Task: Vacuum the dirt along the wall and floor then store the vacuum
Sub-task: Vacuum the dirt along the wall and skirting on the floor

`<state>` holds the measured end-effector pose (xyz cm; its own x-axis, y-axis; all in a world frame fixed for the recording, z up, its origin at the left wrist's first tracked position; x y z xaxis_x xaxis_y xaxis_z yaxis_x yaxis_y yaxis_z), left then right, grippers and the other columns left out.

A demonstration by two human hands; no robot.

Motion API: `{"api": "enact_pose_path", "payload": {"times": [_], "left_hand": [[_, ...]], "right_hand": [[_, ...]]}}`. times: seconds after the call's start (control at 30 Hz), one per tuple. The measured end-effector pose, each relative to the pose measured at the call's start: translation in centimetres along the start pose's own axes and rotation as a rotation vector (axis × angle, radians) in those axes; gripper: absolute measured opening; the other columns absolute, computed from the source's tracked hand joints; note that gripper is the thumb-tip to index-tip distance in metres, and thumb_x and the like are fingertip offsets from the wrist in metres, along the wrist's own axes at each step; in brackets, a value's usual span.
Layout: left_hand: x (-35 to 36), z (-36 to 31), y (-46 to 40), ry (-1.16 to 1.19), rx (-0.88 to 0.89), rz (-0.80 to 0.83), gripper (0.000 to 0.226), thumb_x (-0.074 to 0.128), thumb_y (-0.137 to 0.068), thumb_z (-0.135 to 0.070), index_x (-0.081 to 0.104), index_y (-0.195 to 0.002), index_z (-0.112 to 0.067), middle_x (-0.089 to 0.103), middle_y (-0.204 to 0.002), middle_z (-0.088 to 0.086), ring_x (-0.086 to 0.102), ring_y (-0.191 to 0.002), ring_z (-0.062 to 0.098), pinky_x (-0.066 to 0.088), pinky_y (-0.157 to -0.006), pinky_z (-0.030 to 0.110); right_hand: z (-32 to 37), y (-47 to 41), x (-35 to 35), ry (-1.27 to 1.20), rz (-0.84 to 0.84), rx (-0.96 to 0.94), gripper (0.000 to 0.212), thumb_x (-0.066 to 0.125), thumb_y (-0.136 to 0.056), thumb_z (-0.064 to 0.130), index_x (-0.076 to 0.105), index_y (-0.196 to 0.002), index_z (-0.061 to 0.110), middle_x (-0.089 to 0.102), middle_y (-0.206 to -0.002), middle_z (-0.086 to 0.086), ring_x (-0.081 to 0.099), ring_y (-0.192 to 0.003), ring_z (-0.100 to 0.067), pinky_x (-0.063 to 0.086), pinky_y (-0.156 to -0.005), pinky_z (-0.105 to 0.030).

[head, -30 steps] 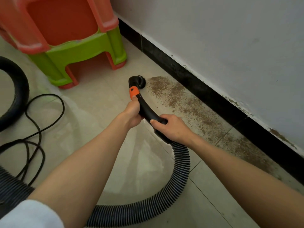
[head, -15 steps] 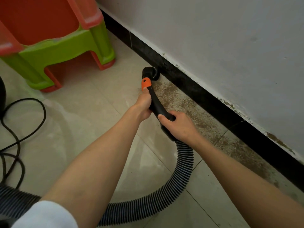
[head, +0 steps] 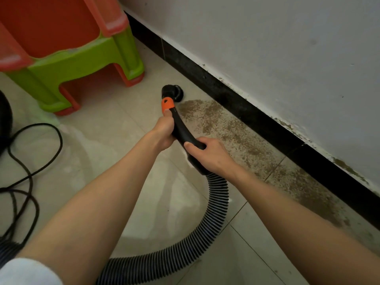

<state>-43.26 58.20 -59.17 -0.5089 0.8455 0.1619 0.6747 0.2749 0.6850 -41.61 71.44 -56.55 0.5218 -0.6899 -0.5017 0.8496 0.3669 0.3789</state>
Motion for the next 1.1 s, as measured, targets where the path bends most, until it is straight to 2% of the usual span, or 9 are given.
{"api": "enact_pose_path", "payload": {"times": [0.07,0.17,0.23,0.4,0.53,0.7,0.8,0.97,1.1], "left_hand": [[-2.2,0.0,0.2,0.006,0.019,-0.055,0.051,0.023,-0.103,-0.039,0.038,-0.132,0.000,0.056,-0.099,0.008,0.055,-0.095,0.022,0.044,-0.086,0.032],[-4.6,0.5,0.5,0.008,0.021,-0.089,0.053,0.023,-0.103,-0.041,0.040,-0.130,0.002,0.051,-0.085,0.006,0.051,-0.075,0.016,0.044,-0.083,0.032],[-5.2,0.8,0.6,0.007,0.012,-0.084,0.055,0.023,-0.103,-0.042,0.040,-0.130,0.002,0.050,-0.083,0.006,0.050,-0.073,0.016,0.044,-0.083,0.032],[-3.1,1.3,0.9,0.009,-0.019,-0.023,0.054,0.024,-0.102,-0.044,0.043,-0.124,0.000,0.050,-0.081,0.005,0.050,-0.072,0.016,0.044,-0.082,0.031],[0.0,1.7,1.1,-0.026,-0.041,0.034,0.049,0.024,-0.102,-0.044,0.045,-0.120,-0.004,0.049,-0.080,0.004,0.049,-0.071,0.015,0.045,-0.067,0.027],[2.7,1.9,0.8,-0.084,-0.039,0.078,0.054,0.024,-0.102,-0.045,0.044,-0.127,0.000,0.049,-0.083,0.004,0.049,-0.073,0.015,0.044,-0.079,0.030],[3.8,1.9,0.7,-0.103,-0.036,0.111,0.048,0.024,-0.102,-0.044,0.045,-0.119,-0.005,0.049,-0.084,0.004,0.049,-0.073,0.015,0.043,-0.079,0.030],[4.2,1.2,0.7,-0.150,-0.027,0.138,0.043,0.024,-0.102,-0.043,0.047,-0.093,-0.008,0.047,-0.079,0.003,0.046,-0.069,0.014,0.043,-0.065,0.025],[3.8,0.9,0.7,-0.162,-0.035,0.166,0.044,0.024,-0.102,-0.043,0.048,-0.085,-0.010,0.047,-0.078,0.003,0.045,-0.069,0.014,0.043,-0.065,0.025]], "right_hand": [[0.9,0.3,1.4,0.011,0.037,-0.018,0.032,0.057,-0.087,0.053,0.066,-0.087,0.022,0.071,-0.079,-0.005,0.068,-0.070,-0.022,0.058,-0.071,-0.047],[1.9,1.1,3.4,0.046,0.070,-0.030,0.032,0.055,-0.087,0.055,0.063,-0.087,0.024,0.069,-0.078,-0.001,0.067,-0.072,-0.021,0.058,-0.072,-0.043],[2.0,1.5,4.0,0.073,0.060,-0.029,0.029,0.053,-0.088,0.055,0.059,-0.085,0.027,0.066,-0.075,0.002,0.066,-0.073,-0.020,0.057,-0.071,-0.040],[1.3,2.0,2.5,0.098,0.011,-0.003,0.030,0.052,-0.088,0.056,0.060,-0.088,0.027,0.066,-0.076,0.001,0.066,-0.074,-0.021,0.057,-0.070,-0.041],[-0.3,2.5,0.4,0.091,-0.047,0.035,0.030,0.053,-0.087,0.056,0.060,-0.086,0.027,0.066,-0.074,0.002,0.066,-0.071,-0.020,0.058,-0.069,-0.041],[-1.6,2.8,-1.4,0.067,-0.112,0.076,0.031,0.052,-0.086,0.056,0.061,-0.084,0.025,0.068,-0.075,0.000,0.067,-0.070,-0.020,0.058,-0.070,-0.043],[-2.0,2.9,-1.7,0.052,-0.152,0.096,0.034,0.052,-0.086,0.057,0.060,-0.081,0.024,0.067,-0.073,0.000,0.066,-0.069,-0.021,0.058,-0.070,-0.043],[-1.3,3.1,-1.7,0.099,-0.218,0.125,0.035,0.047,-0.090,0.057,0.057,-0.083,0.024,0.064,-0.074,0.002,0.063,-0.073,-0.021,0.049,-0.064,-0.032],[-0.7,3.1,-0.9,0.094,-0.223,0.128,0.036,0.046,-0.090,0.058,0.057,-0.085,0.025,0.064,-0.078,0.001,0.064,-0.078,-0.023,0.053,-0.073,-0.037]]}}
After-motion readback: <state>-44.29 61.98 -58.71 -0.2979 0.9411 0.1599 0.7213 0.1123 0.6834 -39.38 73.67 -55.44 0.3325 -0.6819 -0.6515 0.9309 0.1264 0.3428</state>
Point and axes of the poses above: each hand's wrist, its own y-axis away from the middle knuckle, its own x-axis out of the palm, z = x × y, the point moved 9 cm from there along -y, towards the middle knuckle
